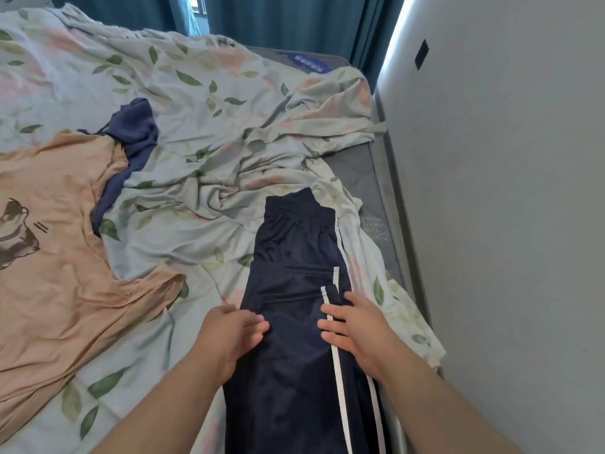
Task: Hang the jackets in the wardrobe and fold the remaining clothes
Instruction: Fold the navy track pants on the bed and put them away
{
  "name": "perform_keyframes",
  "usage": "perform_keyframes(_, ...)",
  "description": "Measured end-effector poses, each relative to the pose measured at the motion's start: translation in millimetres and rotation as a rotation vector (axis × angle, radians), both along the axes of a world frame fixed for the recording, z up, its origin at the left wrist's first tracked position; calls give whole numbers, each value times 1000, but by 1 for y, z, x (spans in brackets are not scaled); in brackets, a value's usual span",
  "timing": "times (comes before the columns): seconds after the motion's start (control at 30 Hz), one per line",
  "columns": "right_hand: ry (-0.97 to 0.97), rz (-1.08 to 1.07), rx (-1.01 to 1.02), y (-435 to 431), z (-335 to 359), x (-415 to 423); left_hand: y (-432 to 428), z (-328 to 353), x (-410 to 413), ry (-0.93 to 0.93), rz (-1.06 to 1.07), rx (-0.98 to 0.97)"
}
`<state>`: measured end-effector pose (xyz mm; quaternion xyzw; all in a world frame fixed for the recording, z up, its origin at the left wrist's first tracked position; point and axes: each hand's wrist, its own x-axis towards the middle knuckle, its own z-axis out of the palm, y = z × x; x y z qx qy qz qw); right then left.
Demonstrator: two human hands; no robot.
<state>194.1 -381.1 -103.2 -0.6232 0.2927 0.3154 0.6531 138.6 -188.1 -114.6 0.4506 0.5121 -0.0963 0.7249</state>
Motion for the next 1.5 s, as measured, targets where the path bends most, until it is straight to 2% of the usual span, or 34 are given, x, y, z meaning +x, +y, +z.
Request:
perform_keyframes(0.07,-155,60,-247,2,-15,1,3,-20,-7,-32,-100,342)
perform_keyframes(0.1,-246,160,-430,3,-22,-1,2,-27,-11,-42,-186,479)
perform_keyframes(0.13,-314,270,-587,5,-28,-6,1,-33,-15,-39,-306,581)
perform_keyframes(0.2,-373,348,-742,9,-38,-16,-6,-45,-22,-40,-498,677)
perform_keyframes(0.33,-361,288,-832,11,-51,-23,-12,-57,-21,15,-646,782)
perform_keyframes(0.4,-371,330,-877,9,-54,-21,-12,-56,-17,62,-722,881)
perform_keyframes(0.53,-601,369,-848,10,-53,-11,-14,-46,-14,41,-822,1201)
perform_keyframes(0.6,-643,239,-784,11,-52,3,-14,-46,-13,-18,-829,1294)
perform_keyframes(0.7,-565,73,-685,13,-54,30,-14,-52,-2,-84,-711,1301)
perform_keyframes(0.83,-481,93,-614,18,-58,34,-19,-55,16,-36,-579,1029)
perform_keyframes(0.93,-441,165,-507,15,-58,21,-21,-55,21,-112,-437,907)
perform_keyframes(0.97,-446,207,-507,13,-59,16,-22,-55,21,-116,-424,925)
perform_keyframes(1.1,-581,251,-612,13,-58,8,-24,-60,19,-208,-579,1202)
perform_keyframes(1.3,-690,176,-716,26,-47,74,1,-49,83,-236,-361,1074)
perform_keyframes(1.5,-803,261,-718,57,-48,158,28,-56,163,-242,-435,1139)
